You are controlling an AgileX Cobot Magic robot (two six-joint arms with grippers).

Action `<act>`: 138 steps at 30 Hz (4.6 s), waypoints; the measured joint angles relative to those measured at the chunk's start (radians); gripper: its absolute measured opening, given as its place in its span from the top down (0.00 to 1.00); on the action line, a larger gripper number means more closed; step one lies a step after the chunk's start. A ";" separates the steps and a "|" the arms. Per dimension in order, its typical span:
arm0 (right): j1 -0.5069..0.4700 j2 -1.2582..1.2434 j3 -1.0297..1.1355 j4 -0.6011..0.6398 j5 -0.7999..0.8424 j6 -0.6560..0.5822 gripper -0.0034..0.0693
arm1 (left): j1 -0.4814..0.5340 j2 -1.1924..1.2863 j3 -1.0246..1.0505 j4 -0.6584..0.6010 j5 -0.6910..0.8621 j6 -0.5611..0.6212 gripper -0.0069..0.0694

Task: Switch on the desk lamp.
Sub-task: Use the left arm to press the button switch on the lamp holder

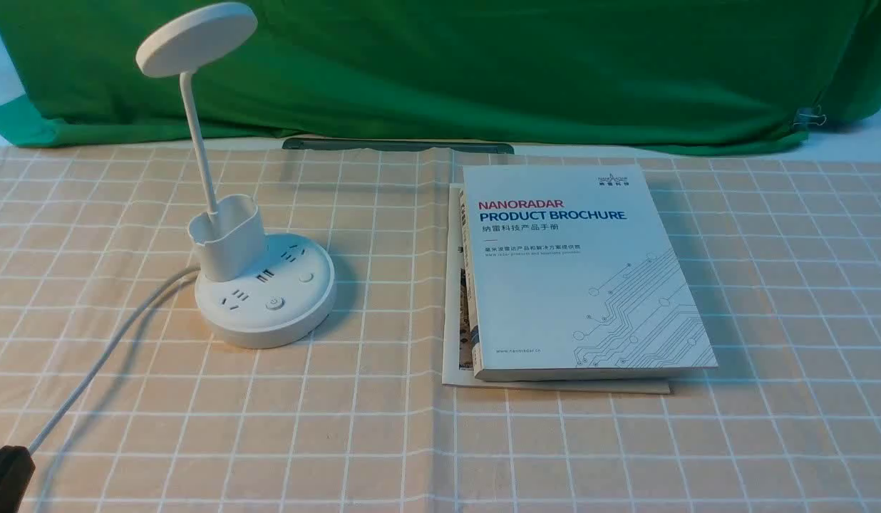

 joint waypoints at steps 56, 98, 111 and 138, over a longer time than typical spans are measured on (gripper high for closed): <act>0.000 0.000 0.000 0.000 0.000 0.000 0.62 | 0.000 0.000 -0.061 0.013 -0.897 -0.292 0.91; 0.000 0.000 0.000 0.000 0.000 0.000 0.62 | -0.307 1.782 -1.196 0.014 0.325 -0.215 0.91; 0.000 0.000 0.000 -0.001 0.000 0.000 0.62 | -0.208 1.912 -1.308 0.043 0.279 -0.229 0.91; 0.000 0.000 0.000 -0.001 0.000 0.000 0.62 | -0.208 1.945 -1.309 0.047 0.254 -0.230 0.91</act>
